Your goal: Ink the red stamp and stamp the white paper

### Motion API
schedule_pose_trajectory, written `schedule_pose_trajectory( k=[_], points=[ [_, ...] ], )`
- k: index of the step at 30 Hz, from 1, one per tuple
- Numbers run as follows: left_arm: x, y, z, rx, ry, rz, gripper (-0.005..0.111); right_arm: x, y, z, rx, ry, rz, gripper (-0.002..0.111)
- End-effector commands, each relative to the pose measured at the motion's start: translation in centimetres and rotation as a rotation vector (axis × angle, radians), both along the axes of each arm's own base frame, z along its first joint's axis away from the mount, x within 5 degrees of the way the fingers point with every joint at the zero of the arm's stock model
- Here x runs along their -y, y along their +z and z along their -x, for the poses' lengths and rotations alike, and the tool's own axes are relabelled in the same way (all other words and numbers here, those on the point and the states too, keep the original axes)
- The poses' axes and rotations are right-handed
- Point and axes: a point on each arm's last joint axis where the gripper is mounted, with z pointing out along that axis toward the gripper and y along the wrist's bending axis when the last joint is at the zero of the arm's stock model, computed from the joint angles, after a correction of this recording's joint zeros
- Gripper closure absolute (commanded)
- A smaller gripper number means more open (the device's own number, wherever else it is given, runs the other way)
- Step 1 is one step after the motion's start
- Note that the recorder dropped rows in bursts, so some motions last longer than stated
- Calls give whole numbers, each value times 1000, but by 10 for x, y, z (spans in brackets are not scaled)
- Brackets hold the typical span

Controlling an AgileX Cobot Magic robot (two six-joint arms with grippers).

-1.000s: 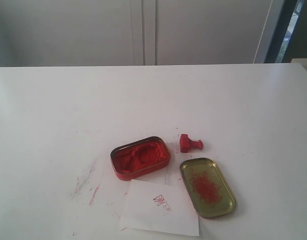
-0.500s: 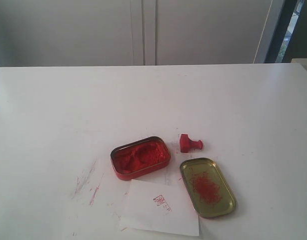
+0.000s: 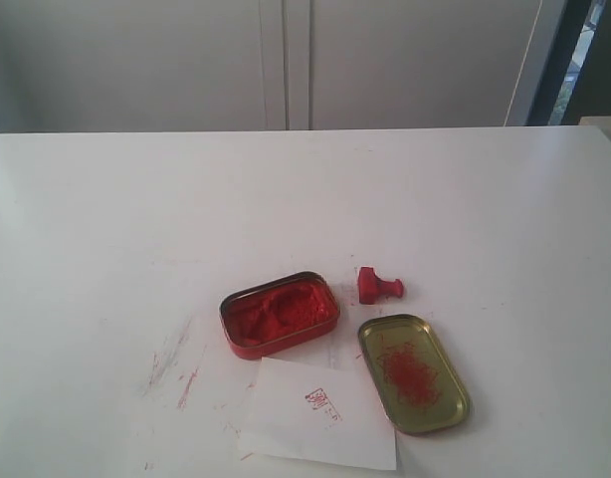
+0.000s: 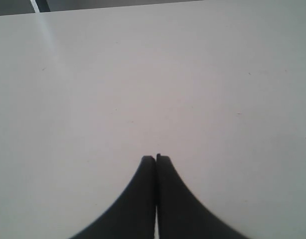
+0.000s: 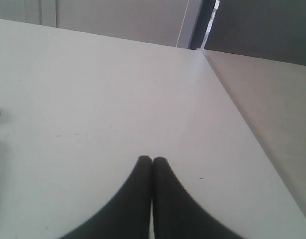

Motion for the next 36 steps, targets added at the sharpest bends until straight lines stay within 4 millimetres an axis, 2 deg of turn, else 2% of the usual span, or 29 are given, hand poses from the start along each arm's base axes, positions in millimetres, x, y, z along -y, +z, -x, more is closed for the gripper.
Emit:
schedule_pose_trajectory(
  k=[1, 12, 18, 36],
  points=[
    [0, -1, 0, -1, 2, 1, 107, 0, -2, 0, -2, -2, 1, 108],
    [0, -1, 0, -1, 2, 1, 107, -1, -3, 1, -8, -4, -62, 108],
    [0, -1, 0, -1, 2, 1, 107, -7, -3, 0, 5, 13, -233, 108],
    [0, -1, 0, -1, 2, 1, 107, -7, -3, 0, 5, 13, -231, 108]
  ],
)
